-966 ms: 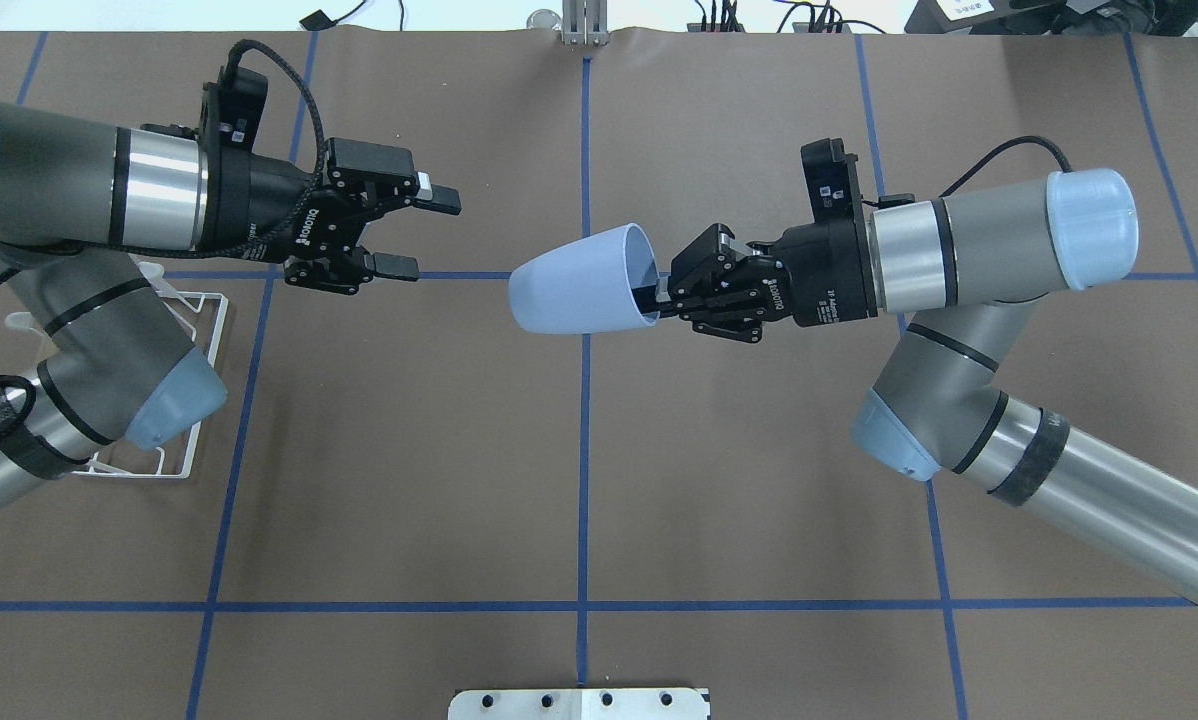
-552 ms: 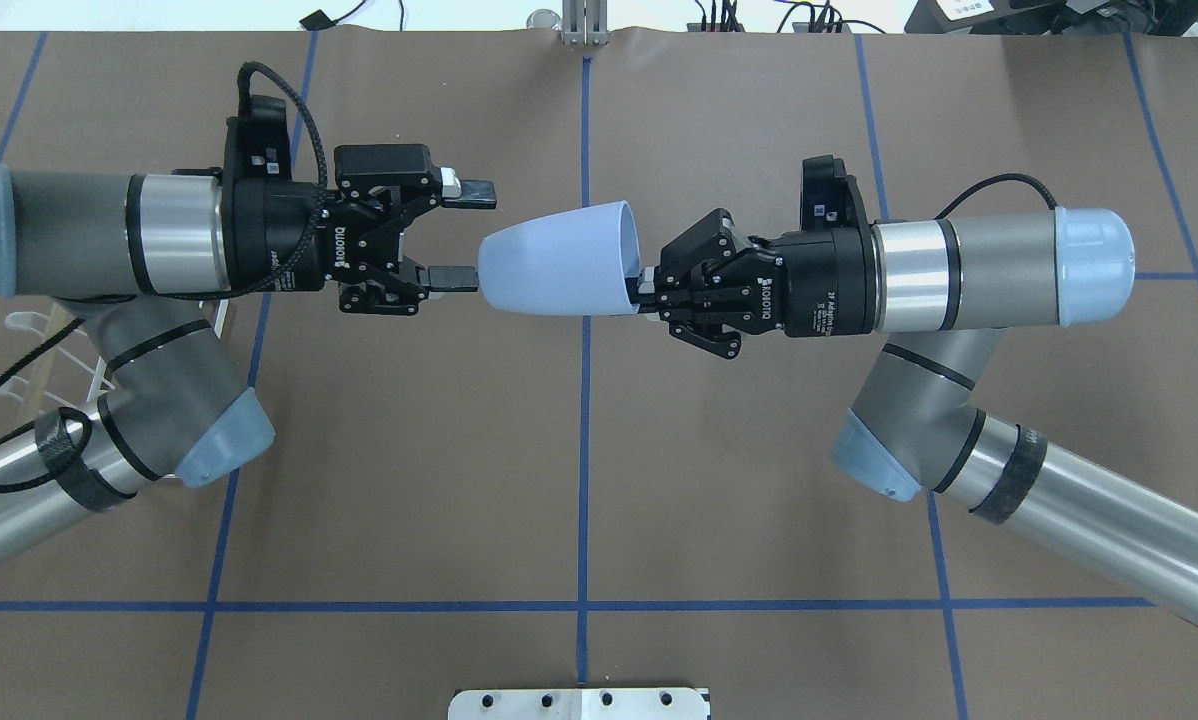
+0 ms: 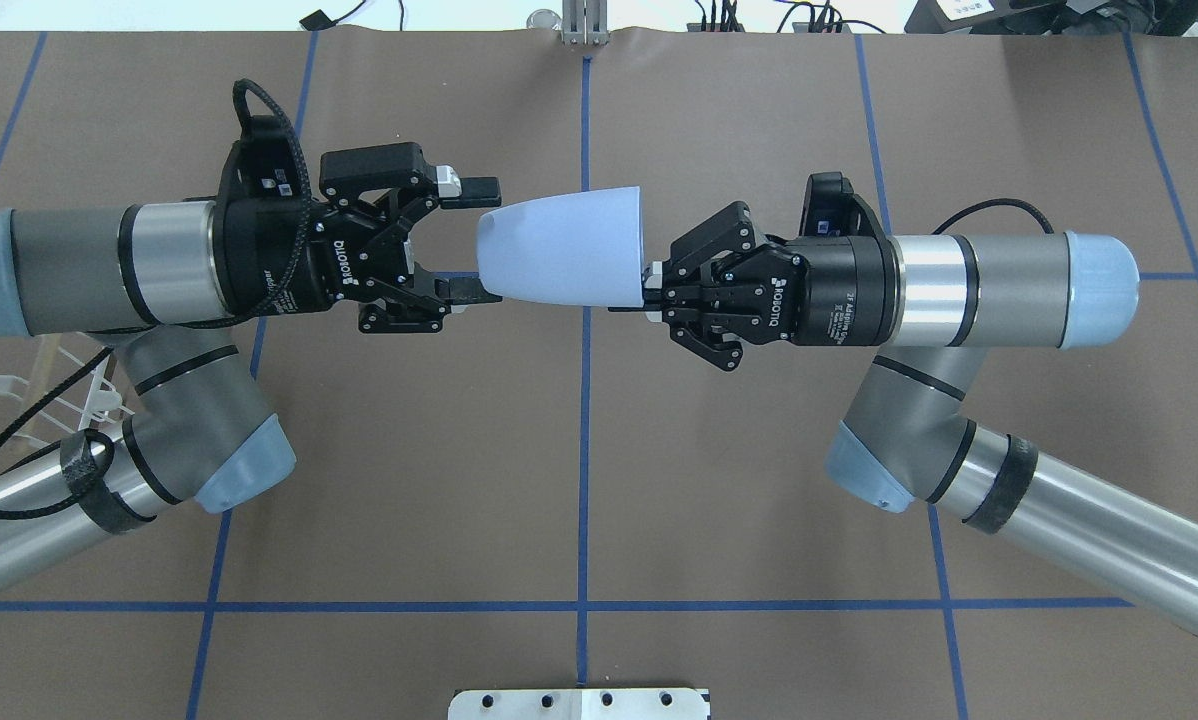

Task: Hang cup on cup holder
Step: 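Grasp the cup's closed end with the left gripper while the right gripper holds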

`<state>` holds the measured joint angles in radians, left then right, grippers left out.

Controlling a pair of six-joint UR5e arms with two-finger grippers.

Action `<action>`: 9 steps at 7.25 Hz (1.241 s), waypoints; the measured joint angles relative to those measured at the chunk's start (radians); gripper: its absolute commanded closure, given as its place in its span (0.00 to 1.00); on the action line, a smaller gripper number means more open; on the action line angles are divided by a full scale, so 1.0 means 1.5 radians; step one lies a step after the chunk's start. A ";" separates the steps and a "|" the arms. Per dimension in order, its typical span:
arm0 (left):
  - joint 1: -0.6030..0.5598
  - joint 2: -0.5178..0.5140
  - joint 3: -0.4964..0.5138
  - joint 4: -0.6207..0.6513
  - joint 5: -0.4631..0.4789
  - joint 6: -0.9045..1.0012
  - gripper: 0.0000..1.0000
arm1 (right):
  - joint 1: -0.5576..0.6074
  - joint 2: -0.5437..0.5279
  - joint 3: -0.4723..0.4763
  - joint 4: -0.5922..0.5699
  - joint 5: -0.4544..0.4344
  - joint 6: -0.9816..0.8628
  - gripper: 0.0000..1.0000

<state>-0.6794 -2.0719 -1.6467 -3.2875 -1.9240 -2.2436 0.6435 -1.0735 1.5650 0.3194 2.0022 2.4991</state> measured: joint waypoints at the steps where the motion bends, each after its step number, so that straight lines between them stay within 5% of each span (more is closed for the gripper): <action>1: 0.001 0.000 -0.002 -0.005 0.012 -0.002 0.02 | -0.004 -0.001 -0.001 0.024 -0.007 0.017 1.00; 6: 0.023 -0.012 -0.010 -0.012 0.024 -0.002 0.06 | -0.027 0.002 -0.007 0.044 -0.055 0.029 1.00; 7: 0.024 -0.014 -0.013 -0.012 0.024 -0.002 0.32 | -0.029 0.002 -0.007 0.044 -0.055 0.029 1.00; 8: 0.024 -0.014 -0.015 -0.012 0.024 -0.002 0.89 | -0.031 0.003 -0.007 0.045 -0.055 0.029 1.00; 9: 0.025 -0.014 -0.017 -0.011 0.024 -0.004 1.00 | -0.032 0.003 -0.007 0.046 -0.059 0.029 0.01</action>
<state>-0.6423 -2.0924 -1.6717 -3.3041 -1.8885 -2.2492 0.5962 -1.0687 1.5542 0.3882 1.9132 2.5423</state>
